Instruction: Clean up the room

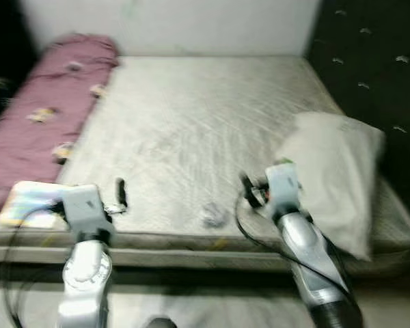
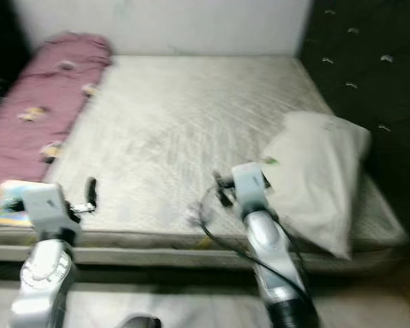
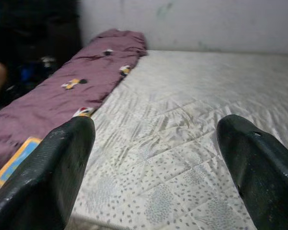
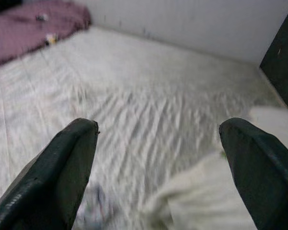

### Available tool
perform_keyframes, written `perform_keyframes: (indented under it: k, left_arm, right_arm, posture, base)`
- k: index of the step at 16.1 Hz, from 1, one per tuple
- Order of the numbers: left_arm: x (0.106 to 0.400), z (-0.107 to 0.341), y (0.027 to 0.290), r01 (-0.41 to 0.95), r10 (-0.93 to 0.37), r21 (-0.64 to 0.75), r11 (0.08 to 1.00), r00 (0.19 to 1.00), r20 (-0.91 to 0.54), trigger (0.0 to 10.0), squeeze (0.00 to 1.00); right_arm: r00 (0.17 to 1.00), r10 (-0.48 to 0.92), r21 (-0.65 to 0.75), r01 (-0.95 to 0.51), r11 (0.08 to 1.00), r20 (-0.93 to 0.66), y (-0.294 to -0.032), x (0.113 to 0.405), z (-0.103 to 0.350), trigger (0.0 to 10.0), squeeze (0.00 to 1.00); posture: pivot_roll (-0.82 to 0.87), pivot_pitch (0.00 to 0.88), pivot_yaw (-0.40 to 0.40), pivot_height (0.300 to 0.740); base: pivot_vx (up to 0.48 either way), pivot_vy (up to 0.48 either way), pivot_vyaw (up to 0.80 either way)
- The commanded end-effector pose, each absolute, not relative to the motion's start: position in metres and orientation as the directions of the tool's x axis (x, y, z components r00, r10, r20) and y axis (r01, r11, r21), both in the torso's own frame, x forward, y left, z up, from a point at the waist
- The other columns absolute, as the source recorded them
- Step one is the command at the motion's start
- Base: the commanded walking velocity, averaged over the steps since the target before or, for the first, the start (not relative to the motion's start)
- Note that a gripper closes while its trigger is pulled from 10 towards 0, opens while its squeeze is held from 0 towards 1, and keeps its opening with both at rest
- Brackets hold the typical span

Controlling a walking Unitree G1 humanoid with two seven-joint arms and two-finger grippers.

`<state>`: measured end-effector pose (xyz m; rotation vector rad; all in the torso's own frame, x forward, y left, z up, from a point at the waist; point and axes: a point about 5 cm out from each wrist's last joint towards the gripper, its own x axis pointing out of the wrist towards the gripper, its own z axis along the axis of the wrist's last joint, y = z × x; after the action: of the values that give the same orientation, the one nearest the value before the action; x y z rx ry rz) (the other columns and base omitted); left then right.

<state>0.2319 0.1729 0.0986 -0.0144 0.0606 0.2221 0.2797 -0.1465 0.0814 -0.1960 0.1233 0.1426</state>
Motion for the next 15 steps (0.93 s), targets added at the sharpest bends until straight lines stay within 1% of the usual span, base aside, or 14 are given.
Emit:
perform_keyframes:
  k: [1, 2, 4, 5, 6, 7, 8, 10, 12, 13, 15]
  left_arm:
    - [0.235, 0.102, 0.180, -0.273, 0.274, 0.014, 0.962, 0.961, -0.040, 10.0, 0.00]
    - [0.237, 0.102, 0.180, -0.251, 0.251, 0.004, 0.968, 0.967, -0.031, 10.0, 0.00]
    - [0.243, 0.106, 0.175, -0.204, 0.204, 0.016, 0.979, 0.979, -0.006, 10.0, 0.00]
    - [0.247, 0.109, 0.170, -0.173, 0.173, 0.013, 0.985, 0.985, 0.009, 10.0, 0.00]
    - [0.251, 0.112, 0.166, -0.140, 0.140, 0.004, 0.990, 0.990, 0.016, 10.0, 0.00]
    - [0.252, 0.112, 0.166, -0.136, 0.136, 0.007, 0.991, 0.991, 0.020, 10.0, 0.00]
    - [0.251, 0.111, 0.165, -0.122, 0.122, -0.006, 0.993, 0.992, 0.017, 10.0, 0.00]
    - [0.247, 0.110, 0.163, -0.095, 0.096, -0.037, 0.995, 0.995, 0.011, 10.0, 0.00]
    - [0.244, 0.109, 0.161, -0.094, 0.094, -0.057, 0.994, 0.996, 0.005, 10.0, 0.00]
    - [0.243, 0.108, 0.160, -0.096, 0.096, -0.059, 0.994, 0.995, 0.002, 10.0, 0.00]
    - [0.231, 0.095, 0.168, -0.116, 0.113, -0.054, 0.992, 0.992, -0.059, 10.0, 0.00]
  right_arm:
    - [0.987, 0.104, -0.183, -0.125, 0.975, -0.120, -0.148, 0.283, 0.085, 10.0, 0.00]
    - [0.990, 0.097, -0.179, -0.114, 0.977, -0.101, -0.148, 0.284, 0.087, 10.0, 0.00]
    - [0.991, 0.072, -0.155, -0.090, 0.984, -0.114, -0.150, 0.287, 0.087, 10.0, 0.00]
    - [0.993, 0.049, -0.178, -0.068, 0.982, -0.111, -0.151, 0.289, 0.089, 10.0, 0.00]
    - [0.994, 0.067, -0.176, -0.083, 0.981, -0.091, -0.149, 0.287, 0.091, 10.0, 0.00]
    - [0.995, 0.065, -0.193, -0.078, 0.978, -0.072, -0.149, 0.287, 0.094, 10.0, 0.00]
    - [0.998, 0.046, -0.212, -0.056, 0.976, -0.053, -0.151, 0.287, 0.097, 10.0, 0.00]
    - [0.998, 0.012, -0.116, -0.020, 0.993, -0.069, -0.159, 0.284, 0.098, 10.0, 0.00]
    - [0.996, -0.025, -0.082, 0.017, 0.996, -0.090, -0.166, 0.281, 0.093, 10.0, 0.00]
    - [0.996, -0.015, -0.087, 0.007, 0.996, -0.088, -0.166, 0.282, 0.093, 10.0, 0.00]
    - [0.995, 0.020, -0.102, -0.030, 0.994, -0.100, -0.159, 0.279, 0.088, 10.0, 0.00]
  posture:
    - [-0.01, 0.000, 0.008, 0.740]
    - [0.00, 0.000, -0.001, 0.740]
    - [0.01, 0.000, -0.012, 0.740]
    - [0.01, 0.000, -0.013, 0.740]
    - [0.00, 0.000, -0.014, 0.740]
    - [0.00, 0.000, -0.015, 0.740]
    - [0.00, 0.000, -0.015, 0.740]
    - [-0.01, 0.000, -0.016, 0.740]
    - [-0.01, 0.000, -0.030, 0.740]
    - [0.00, 0.000, -0.042, 0.740]
    - [-0.02, 0.000, 0.002, 0.740]
  base:
    - [0.000, 0.000, 0.80]
    - [0.000, 0.000, 0.00]
    - [0.000, 0.000, 0.00]
    - [0.000, 0.000, 0.00]
    - [0.000, 0.000, 0.00]
    - [0.000, 0.000, 0.00]
    - [0.000, 0.000, 0.00]
    - [0.000, 0.000, 0.00]
    - [0.000, 0.000, 0.00]
    - [0.000, 0.000, 0.00]
    - [0.000, 0.000, 0.00]
